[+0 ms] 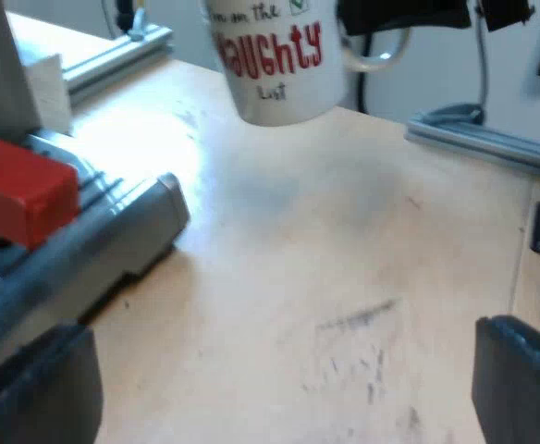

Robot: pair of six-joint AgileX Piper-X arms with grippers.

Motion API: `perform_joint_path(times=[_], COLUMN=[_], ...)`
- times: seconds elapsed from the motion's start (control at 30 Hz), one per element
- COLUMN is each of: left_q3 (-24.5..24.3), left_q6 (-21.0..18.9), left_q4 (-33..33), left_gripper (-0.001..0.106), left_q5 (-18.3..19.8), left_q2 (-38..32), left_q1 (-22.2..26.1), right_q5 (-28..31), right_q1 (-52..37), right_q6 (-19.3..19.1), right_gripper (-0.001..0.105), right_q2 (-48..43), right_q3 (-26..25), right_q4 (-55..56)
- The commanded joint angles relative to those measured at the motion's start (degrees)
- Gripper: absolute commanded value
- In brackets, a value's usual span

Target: Remove mug from coffee machine

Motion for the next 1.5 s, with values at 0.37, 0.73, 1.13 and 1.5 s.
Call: perform_joint_path(times=[0.37, 0.73, 1.13, 1.5], left_q3=[0.5, 0.4, 0.4, 0.5], left_q6=[0.3, 0.3, 0.3, 0.3], left_q4=[-1.7, -1.7, -1.4, -1.1], left_gripper=[0.083, 0.083, 0.083, 0.083], left_q5=[1.1, 3.9, -5.1, -6.5], left_q2=[0.1, 0.1, 0.1, 0.2], left_q1=[-0.3, -0.3, -0.3, -0.3], right_q5=[7.4, 12.7, -0.2, -5.6], right_q1=[0.0, -0.4, -13.6, -19.6], right_q6=[2.2, 2.1, -1.2, -5.9], right_gripper=[0.000, 0.000, 0.000, 0.000], right_q2=[-0.7, -0.4, 1.8, 13.5], right_q3=[5.6, 11.6, 12.8, 17.7], right_q4=[-9.9, -14.9, -20.6, -43.9])
